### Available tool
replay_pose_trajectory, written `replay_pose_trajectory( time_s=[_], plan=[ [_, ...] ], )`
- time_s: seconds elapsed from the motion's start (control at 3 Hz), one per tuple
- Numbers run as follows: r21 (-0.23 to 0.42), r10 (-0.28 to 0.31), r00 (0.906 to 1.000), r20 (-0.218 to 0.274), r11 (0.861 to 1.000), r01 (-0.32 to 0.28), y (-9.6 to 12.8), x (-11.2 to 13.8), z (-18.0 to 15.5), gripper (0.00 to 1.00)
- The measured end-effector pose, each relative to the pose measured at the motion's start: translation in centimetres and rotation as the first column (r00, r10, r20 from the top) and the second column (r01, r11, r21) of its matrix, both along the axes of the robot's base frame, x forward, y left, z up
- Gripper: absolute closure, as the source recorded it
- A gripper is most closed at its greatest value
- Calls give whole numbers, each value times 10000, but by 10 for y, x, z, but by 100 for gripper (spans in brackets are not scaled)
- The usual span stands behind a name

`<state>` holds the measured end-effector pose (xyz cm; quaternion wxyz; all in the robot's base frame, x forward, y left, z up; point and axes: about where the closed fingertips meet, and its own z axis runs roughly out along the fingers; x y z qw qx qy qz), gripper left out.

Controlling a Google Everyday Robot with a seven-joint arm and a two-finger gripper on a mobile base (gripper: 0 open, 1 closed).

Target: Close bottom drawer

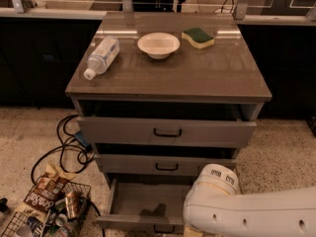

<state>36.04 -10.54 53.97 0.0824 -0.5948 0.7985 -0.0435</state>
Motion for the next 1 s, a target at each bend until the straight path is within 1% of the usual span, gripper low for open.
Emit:
replay_pose_trajectory(
  time_s=[0.33,0.67,1.0],
  plan=[
    [-277,669,9962,-560,9973,-685,-27,-12,-28,0],
    [-253,1240,9873,-994,9916,-1270,-43,-22,-49,0],
    [187,1564,9795,-1270,9877,-1553,-45,-32,-72,0]
  ],
)
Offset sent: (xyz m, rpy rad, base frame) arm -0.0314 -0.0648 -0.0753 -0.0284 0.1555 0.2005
